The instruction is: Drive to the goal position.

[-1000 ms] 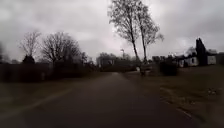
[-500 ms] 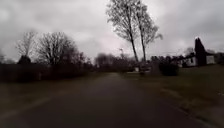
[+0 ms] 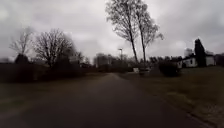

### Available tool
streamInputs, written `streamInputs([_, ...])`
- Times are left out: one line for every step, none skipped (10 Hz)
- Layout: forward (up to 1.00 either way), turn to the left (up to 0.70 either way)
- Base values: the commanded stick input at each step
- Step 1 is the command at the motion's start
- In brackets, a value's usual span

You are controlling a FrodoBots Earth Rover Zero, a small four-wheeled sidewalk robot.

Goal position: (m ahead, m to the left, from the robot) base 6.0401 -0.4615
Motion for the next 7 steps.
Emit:
streamInputs([1.0,0.29])
streamInputs([1.0,0.06])
streamInputs([1.0,0.0])
streamInputs([1.0,0.0])
streamInputs([1.0,0.0])
streamInputs([1.0,0.0])
streamInputs([1.0,0.0])
